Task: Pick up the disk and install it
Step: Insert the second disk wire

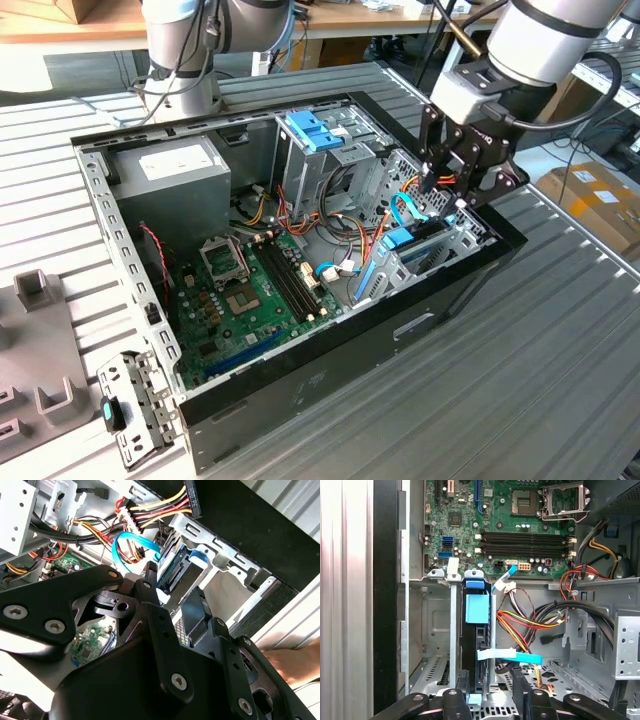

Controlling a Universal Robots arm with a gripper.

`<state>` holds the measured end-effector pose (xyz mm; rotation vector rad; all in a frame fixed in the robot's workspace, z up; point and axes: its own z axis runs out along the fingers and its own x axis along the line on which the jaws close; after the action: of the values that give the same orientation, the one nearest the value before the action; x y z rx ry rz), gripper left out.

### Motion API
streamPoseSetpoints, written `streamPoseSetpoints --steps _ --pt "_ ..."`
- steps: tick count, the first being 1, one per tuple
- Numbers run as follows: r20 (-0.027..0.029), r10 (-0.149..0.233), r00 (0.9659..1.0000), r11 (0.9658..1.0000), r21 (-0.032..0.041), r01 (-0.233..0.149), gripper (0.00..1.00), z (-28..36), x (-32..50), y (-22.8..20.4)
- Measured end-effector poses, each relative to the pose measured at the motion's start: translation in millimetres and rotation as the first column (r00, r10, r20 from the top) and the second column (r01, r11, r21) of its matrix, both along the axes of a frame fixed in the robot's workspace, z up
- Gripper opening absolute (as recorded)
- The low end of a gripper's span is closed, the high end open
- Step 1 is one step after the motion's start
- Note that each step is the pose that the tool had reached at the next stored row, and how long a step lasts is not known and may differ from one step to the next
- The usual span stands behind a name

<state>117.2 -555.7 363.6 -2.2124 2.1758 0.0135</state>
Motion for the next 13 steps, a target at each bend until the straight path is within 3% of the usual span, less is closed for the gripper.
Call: streamPoseSetpoints --steps 5,9,11,13 --pt "-0.0044 0.020 0.9998 0.9998 -0.0052 -0.020 0.47 0.0 3.9 0.0" --pt "-0.0044 0.071 0.9974 0.9974 -0.0051 -0.071 0.47 0.0 5.1 0.0" --pt "-0.0044 0.135 0.9908 0.9908 -0.0051 -0.135 0.47 0.0 5.4 0.0" --pt "-0.0044 0.173 0.9850 0.9850 -0.0051 -0.173 0.47 0.0 5.6 0.0"
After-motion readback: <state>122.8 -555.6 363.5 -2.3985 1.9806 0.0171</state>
